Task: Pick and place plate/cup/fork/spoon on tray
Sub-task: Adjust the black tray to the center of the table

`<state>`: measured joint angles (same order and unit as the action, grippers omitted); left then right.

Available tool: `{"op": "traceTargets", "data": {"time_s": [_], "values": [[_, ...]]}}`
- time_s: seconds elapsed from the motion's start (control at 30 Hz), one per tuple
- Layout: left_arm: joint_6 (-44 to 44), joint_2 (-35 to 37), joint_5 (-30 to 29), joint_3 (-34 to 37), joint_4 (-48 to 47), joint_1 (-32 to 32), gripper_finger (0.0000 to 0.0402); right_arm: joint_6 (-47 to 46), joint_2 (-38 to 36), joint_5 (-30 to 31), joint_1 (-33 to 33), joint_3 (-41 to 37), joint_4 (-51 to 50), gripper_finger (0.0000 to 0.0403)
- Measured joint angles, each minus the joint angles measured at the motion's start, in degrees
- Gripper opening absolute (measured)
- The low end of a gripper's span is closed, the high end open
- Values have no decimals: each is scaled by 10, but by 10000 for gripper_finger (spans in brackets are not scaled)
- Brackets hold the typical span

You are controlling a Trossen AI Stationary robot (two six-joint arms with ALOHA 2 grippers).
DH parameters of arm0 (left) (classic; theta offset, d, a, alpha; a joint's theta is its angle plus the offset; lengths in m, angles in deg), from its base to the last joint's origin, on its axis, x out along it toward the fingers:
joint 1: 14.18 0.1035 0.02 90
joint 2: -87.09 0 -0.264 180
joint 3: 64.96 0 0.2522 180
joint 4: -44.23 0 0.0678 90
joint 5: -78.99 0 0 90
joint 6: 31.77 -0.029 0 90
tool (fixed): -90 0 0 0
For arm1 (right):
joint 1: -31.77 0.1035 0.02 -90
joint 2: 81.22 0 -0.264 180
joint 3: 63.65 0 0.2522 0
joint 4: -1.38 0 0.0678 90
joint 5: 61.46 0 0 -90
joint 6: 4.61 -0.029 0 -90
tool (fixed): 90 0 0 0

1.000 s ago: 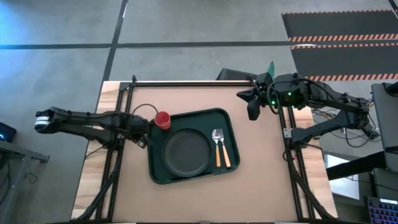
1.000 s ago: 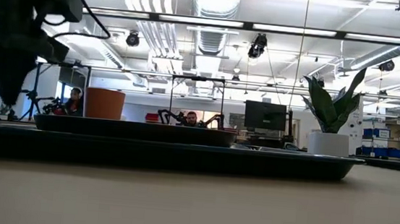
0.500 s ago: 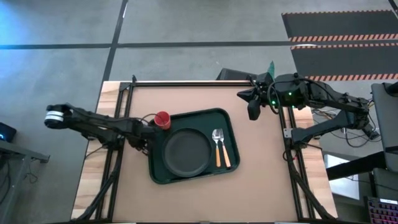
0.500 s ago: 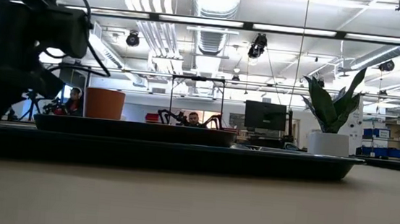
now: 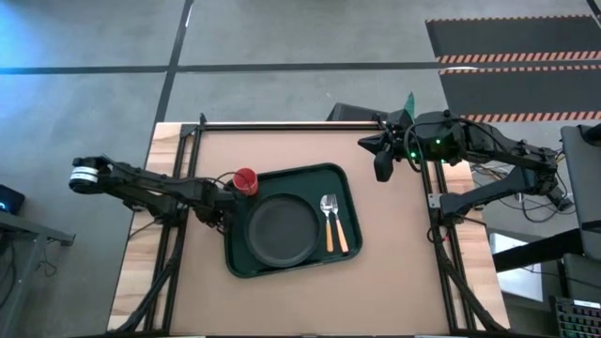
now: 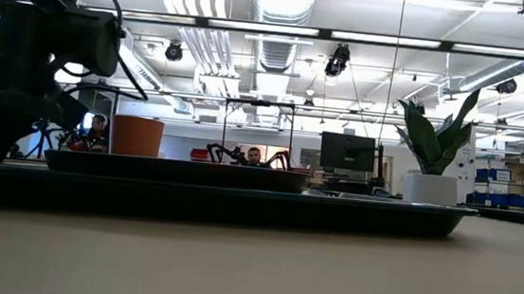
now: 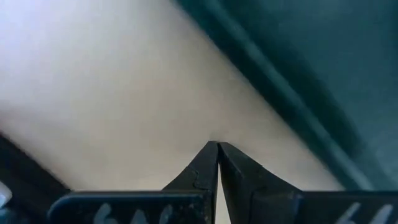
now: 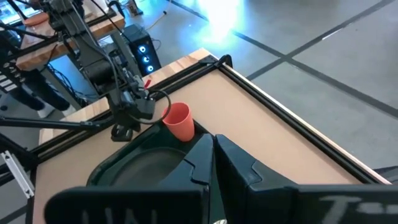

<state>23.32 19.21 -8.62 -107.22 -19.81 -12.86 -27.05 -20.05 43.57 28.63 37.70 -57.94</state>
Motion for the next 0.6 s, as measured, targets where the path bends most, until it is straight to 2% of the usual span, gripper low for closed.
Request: {"op": "traceTargets", "data": {"time_s": [0.33, 0.6], "values": [[-9, -3, -39, -1, 162, 1, 0, 0, 0, -2, 0, 0, 0, 9], [-15, -7, -79, -1, 192, 14, 0, 0, 0, -2, 0, 0, 0, 8]]}}
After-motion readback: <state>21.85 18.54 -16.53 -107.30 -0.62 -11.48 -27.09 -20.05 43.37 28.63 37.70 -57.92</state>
